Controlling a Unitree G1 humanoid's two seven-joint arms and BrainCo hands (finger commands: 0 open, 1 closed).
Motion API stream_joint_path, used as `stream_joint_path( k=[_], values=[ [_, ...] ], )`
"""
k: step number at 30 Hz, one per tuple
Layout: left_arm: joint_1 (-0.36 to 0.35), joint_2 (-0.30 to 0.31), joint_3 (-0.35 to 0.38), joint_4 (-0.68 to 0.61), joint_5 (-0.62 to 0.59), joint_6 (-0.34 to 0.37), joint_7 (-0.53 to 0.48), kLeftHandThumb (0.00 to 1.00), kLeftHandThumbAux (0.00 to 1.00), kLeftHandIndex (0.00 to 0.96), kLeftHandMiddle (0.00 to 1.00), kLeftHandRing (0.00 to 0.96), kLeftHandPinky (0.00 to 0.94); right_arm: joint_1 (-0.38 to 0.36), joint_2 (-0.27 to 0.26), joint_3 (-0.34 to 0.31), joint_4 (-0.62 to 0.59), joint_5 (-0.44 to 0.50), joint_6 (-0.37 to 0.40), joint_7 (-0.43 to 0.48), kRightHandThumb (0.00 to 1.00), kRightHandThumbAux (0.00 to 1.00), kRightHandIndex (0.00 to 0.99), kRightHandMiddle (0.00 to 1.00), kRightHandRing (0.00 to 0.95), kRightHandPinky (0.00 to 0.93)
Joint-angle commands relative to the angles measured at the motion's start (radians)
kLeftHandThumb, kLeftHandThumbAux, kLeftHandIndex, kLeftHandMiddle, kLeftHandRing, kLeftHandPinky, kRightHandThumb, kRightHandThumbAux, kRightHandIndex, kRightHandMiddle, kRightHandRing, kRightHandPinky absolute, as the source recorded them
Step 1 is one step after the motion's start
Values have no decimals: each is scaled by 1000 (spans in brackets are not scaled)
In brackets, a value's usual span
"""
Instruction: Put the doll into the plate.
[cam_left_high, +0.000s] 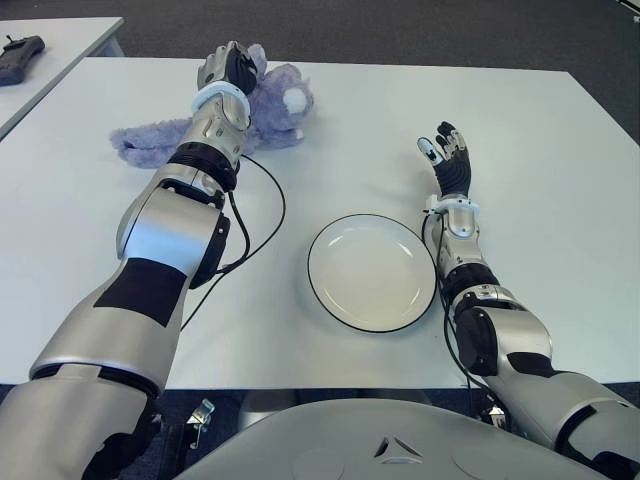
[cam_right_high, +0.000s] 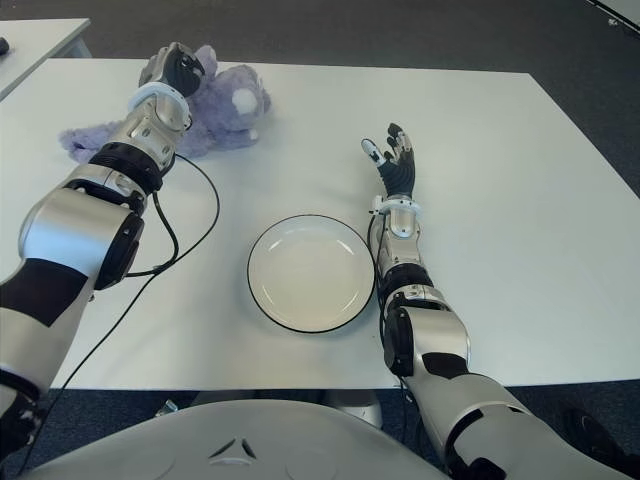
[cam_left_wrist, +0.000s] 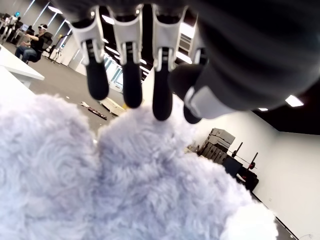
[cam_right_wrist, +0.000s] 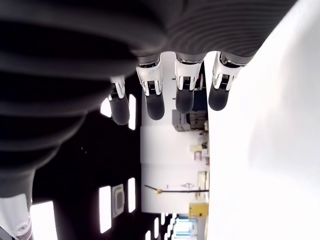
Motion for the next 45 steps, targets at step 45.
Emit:
stream_joint_path(
  k=[45],
  values=[
    [47, -33, 56, 34, -24, -17, 14, 751, 681, 450, 307, 168, 169, 371, 64, -29, 249, 22, 45, 17, 0, 587, 141, 113, 62, 0]
  ],
)
